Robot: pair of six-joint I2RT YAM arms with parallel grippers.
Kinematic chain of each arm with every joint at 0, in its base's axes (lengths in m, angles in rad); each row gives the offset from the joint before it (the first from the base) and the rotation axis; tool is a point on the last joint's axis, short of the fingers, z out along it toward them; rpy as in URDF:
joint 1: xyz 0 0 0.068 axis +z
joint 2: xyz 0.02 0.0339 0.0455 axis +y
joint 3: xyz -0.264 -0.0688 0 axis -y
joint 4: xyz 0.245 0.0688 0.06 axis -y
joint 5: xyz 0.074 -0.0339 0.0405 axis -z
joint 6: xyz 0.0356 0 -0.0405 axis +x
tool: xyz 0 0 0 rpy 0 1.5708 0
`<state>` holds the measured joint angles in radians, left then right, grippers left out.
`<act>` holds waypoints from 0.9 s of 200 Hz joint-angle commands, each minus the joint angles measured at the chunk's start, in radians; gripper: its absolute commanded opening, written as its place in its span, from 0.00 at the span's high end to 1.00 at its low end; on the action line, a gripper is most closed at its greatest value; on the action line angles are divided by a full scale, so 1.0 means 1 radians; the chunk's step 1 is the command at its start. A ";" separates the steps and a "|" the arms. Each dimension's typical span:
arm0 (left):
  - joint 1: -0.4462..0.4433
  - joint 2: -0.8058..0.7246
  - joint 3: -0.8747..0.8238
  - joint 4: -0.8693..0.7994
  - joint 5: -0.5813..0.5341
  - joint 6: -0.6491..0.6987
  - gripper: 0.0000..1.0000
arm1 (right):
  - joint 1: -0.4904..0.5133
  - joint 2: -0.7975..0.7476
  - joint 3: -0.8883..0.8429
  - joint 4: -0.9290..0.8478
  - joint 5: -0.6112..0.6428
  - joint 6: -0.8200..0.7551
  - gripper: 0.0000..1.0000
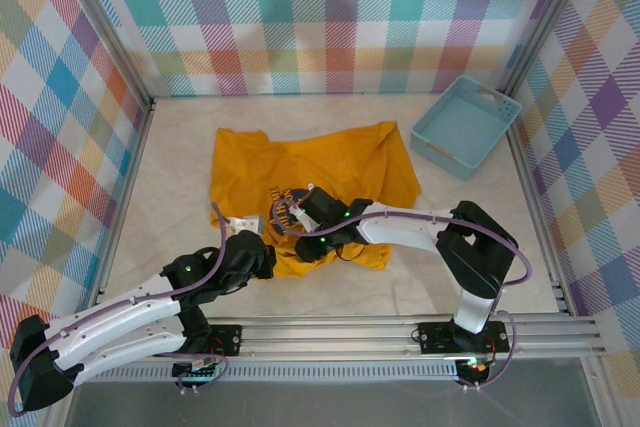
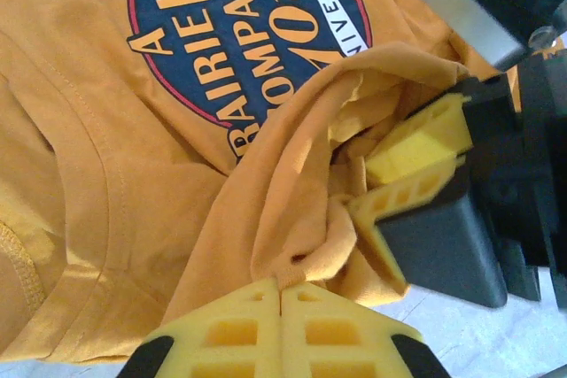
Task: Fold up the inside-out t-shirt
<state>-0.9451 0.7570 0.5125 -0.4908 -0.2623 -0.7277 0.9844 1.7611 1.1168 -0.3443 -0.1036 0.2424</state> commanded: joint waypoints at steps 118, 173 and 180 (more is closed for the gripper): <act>0.011 0.133 0.113 -0.014 -0.015 0.074 0.52 | 0.006 -0.249 -0.080 0.082 -0.028 0.015 1.00; 0.011 0.216 0.147 0.094 0.038 0.146 0.49 | 0.014 -0.277 -0.107 0.121 -0.056 0.024 1.00; 0.011 0.236 0.153 0.103 0.039 0.152 0.51 | 0.015 -0.279 -0.109 0.122 -0.057 0.023 1.00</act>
<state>-0.9436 0.9421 0.6270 -0.4419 -0.2501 -0.6289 0.9890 1.5124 1.0245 -0.2680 -0.1223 0.2539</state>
